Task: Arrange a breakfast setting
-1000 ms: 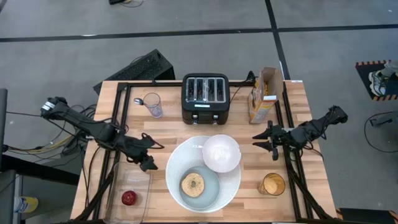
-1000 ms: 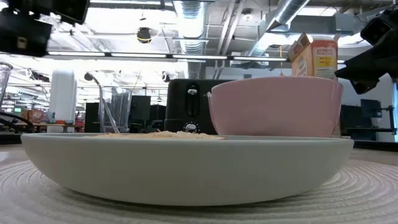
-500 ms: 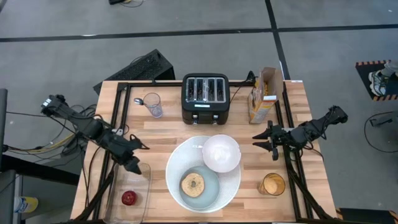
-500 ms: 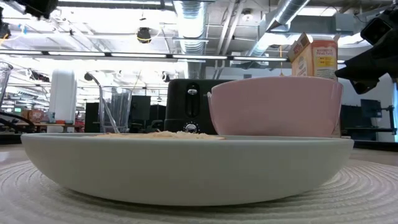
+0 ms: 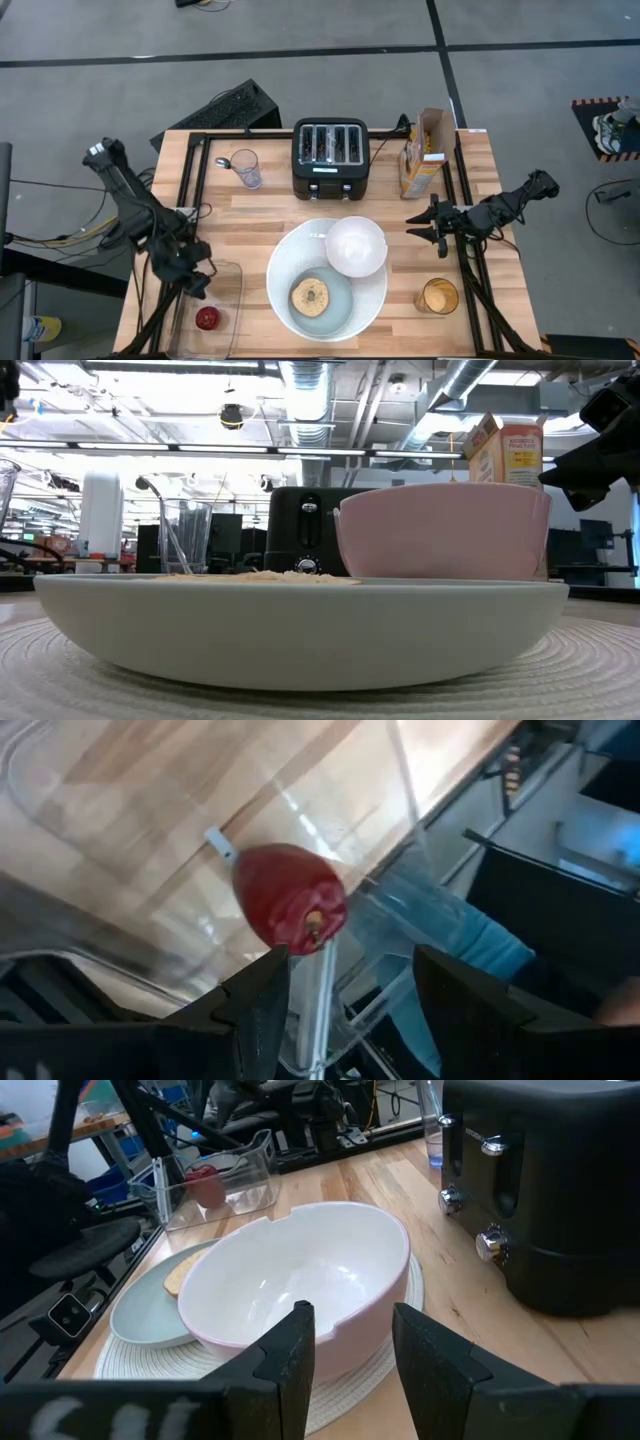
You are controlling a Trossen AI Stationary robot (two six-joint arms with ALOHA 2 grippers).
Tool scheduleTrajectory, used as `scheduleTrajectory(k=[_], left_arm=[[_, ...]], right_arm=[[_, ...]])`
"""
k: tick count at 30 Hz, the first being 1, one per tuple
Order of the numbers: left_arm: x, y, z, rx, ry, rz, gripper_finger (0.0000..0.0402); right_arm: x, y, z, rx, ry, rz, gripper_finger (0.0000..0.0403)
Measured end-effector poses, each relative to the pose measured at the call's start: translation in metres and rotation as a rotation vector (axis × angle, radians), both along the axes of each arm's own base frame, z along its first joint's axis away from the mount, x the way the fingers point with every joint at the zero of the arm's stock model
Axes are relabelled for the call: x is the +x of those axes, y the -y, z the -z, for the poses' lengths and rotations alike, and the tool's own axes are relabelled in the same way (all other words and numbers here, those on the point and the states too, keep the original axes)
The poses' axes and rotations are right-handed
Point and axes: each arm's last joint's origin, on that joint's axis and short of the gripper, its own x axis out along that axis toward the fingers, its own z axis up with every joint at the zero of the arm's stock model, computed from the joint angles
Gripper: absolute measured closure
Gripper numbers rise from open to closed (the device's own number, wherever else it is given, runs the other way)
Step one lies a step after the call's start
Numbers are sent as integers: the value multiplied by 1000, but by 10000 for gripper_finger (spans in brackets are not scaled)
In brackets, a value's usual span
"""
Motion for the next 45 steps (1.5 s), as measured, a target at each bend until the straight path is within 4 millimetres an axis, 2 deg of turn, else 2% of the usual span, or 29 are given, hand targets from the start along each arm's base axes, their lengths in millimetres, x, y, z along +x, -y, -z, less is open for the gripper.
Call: scheduleTrajectory(k=[8,15,23,27,38,41,45], left_arm=[[-1,26,9,-1,-45,-25,203],[5,38,17,32,-30,-95,203],[9,48,31,77,-111,-154,200],[9,53,34,70,-122,-166,171],[3,58,35,63,-151,-164,34],[1,60,37,71,-151,-150,17],[2,69,46,103,-162,-134,13]], right_arm=[[0,0,0,0,0,0,243],[0,0,0,0,0,0,243],[0,0,0,0,0,0,243],[0,0,0,0,1,0,243],[0,0,0,0,0,0,243],[0,0,0,0,0,0,243],[0,0,0,0,0,0,243]])
